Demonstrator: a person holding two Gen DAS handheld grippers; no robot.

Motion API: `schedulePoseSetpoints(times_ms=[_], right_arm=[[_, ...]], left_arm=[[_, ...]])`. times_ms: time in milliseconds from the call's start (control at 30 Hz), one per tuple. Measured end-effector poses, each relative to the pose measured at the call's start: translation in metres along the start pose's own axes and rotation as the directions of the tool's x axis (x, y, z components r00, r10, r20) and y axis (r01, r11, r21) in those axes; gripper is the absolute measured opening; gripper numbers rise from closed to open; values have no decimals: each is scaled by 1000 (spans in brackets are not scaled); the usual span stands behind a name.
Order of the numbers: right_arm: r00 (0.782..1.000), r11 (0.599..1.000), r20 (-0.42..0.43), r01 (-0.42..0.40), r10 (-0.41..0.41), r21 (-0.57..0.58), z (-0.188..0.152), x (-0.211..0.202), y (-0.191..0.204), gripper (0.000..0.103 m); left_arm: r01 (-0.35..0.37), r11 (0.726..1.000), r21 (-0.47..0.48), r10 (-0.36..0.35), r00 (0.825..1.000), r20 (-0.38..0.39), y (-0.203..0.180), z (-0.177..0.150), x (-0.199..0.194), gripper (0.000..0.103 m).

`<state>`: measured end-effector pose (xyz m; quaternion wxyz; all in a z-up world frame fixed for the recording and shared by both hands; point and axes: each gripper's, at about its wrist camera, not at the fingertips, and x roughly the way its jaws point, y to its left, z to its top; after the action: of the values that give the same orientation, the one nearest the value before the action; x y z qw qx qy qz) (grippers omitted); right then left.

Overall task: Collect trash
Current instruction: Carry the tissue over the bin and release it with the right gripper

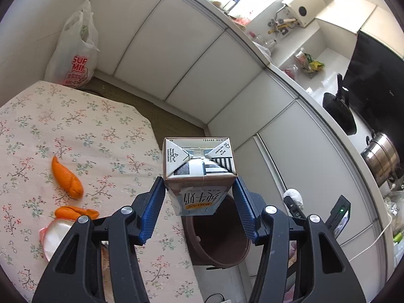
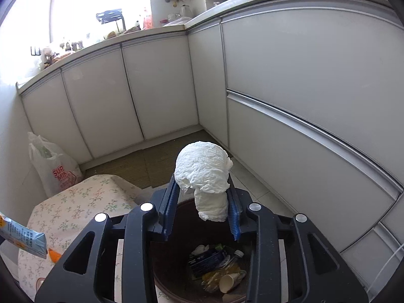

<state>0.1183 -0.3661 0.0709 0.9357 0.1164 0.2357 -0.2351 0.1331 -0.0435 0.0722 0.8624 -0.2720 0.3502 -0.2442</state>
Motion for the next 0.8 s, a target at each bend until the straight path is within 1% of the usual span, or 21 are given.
schedulePoseSetpoints(times_ms=[100,133,167,200,233,300,433,500,533,600,800], right_arm=[[1000,1000,-11,25,-25,9,-4,8,-14,35],[999,999,-13,33,-33,13,-5,10,-18,37],[999,999,-13,37,-37,16,-5,11,-24,43],[999,999,-15,38,-38,20,-5,13,-28,58],[999,999,-15,43,-43,29,-5,14,-31,71],[999,997,-11,49,-48,54,-4,14,-38,74],[998,992,-10,70,-69,103,-1,14,-58,89],[996,989,-9,87,-87,123,0,14,-67,94],[994,985,-3,106,-106,138,0,13,-74,96],[992,978,-2,124,-125,165,1,11,-87,96],[983,941,-35,185,-182,284,0,7,-132,96]], left_arm=[[21,1000,23,-21,999,-25,-21,-7,15,54],[26,999,30,-25,999,-34,-27,-9,21,54],[31,999,38,-30,999,-44,-34,-12,27,54],[35,998,44,-32,998,-52,-39,-14,32,54],[38,998,50,-35,998,-60,-43,-17,36,54],[45,997,64,-40,996,-75,-55,-21,46,54],[56,994,91,-46,994,-103,-74,-29,62,54],[62,993,100,-50,992,-115,-81,-32,68,54],[65,992,105,-53,991,-121,-85,-34,72,54],[72,991,114,-55,989,-139,-93,-37,81,54],[85,987,135,-56,977,-206,-121,-46,118,55]])
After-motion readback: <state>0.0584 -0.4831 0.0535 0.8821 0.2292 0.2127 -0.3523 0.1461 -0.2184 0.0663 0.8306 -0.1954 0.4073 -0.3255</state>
